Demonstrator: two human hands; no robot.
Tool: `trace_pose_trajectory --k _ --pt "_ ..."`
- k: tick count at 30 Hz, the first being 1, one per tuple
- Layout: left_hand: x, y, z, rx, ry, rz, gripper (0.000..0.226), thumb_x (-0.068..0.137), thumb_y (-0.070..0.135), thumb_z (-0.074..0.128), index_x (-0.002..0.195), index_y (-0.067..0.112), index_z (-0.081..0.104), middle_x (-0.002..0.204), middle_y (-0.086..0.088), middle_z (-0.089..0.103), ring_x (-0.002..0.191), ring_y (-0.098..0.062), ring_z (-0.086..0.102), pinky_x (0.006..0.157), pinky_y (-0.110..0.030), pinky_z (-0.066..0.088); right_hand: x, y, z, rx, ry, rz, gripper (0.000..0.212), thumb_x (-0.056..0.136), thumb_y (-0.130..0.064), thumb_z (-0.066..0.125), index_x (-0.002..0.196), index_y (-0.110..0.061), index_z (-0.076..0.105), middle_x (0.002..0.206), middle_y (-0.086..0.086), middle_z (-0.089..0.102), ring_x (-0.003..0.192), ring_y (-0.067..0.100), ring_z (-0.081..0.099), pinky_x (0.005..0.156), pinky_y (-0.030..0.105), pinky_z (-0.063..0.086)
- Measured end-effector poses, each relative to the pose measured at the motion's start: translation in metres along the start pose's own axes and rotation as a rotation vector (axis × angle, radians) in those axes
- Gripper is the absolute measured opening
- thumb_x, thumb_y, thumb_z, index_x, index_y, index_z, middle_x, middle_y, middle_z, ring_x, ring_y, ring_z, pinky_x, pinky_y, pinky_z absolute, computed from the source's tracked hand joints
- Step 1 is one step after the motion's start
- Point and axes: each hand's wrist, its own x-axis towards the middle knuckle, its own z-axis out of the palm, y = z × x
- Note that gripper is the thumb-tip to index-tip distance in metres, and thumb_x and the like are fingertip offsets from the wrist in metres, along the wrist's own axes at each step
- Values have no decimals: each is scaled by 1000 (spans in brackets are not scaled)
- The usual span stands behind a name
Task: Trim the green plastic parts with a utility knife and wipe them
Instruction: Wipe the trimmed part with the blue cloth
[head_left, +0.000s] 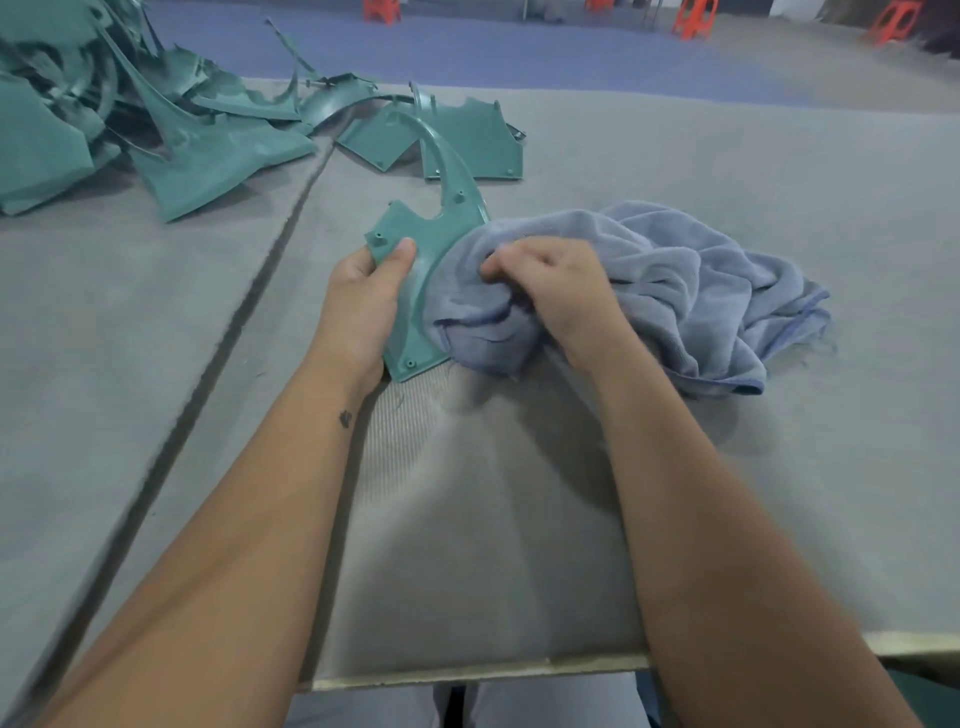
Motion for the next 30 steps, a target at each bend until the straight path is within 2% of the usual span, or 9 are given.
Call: trace_pose_trajectory --k 3,5,8,11,13,19,26,28,30 --pt "0 2 0 5 34 32 19 100 19 51 96 18 69 89 3 76 83 -14 72 67 -25 56 0 11 10 -255 200 -64 13 85 -14 69 80 -14 57 77 -3 58 71 7 53 71 21 40" --pt "-1 4 1 -37 33 48 19 100 19 50 96 19 69 89 3 76 83 -14 73 65 -24 56 1 13 12 -203 305 -40 34 77 -21 78 96 -13 51 101 4 52 92 17 55 85 28 46" --pt "-4 4 3 -42 -39 21 20 100 22 50 98 17 69 92 0 76 85 -16 73 66 -25 56 4 12 11 -110 213 46 57 78 -36 77 122 -12 50 123 4 50 113 17 53 100 30 44" --pt "-4 3 3 21 -130 -69 20 100 24 52 98 15 70 92 -2 76 84 -17 73 67 -25 57 2 13 11 -53 111 51 29 87 -32 70 99 -7 61 97 3 67 89 14 62 85 34 52" --pt "-3 2 1 32 -173 -106 21 100 25 51 98 15 70 92 -2 76 84 -16 73 66 -25 57 2 11 10 -29 206 3 33 94 -29 61 72 -7 53 67 8 52 64 16 49 64 35 45" --pt "-2 0 3 42 -208 -98 26 97 29 54 88 17 76 93 -4 76 84 -18 73 66 -27 58 3 10 13 207 317 74 48 99 -35 49 58 -16 34 63 9 34 62 21 33 60 36 33" --pt "-1 1 1 5 -148 -29 19 92 26 62 85 18 78 91 -5 76 82 -19 73 66 -29 57 3 8 14 409 369 210 48 101 -41 43 64 -9 44 63 9 47 63 22 46 67 34 45" --pt "2 0 0 80 -56 5 15 92 28 64 100 18 72 91 0 76 82 -15 73 67 -27 57 9 9 8 546 354 358 54 99 -49 42 76 -3 60 75 10 70 73 23 67 78 35 56" --pt "4 -4 -2 302 56 49 45 89 32 68 129 18 53 103 5 70 91 -10 68 77 -25 55 10 9 1 624 285 458 59 97 -55 40 104 -4 69 104 17 72 94 30 70 91 45 54"
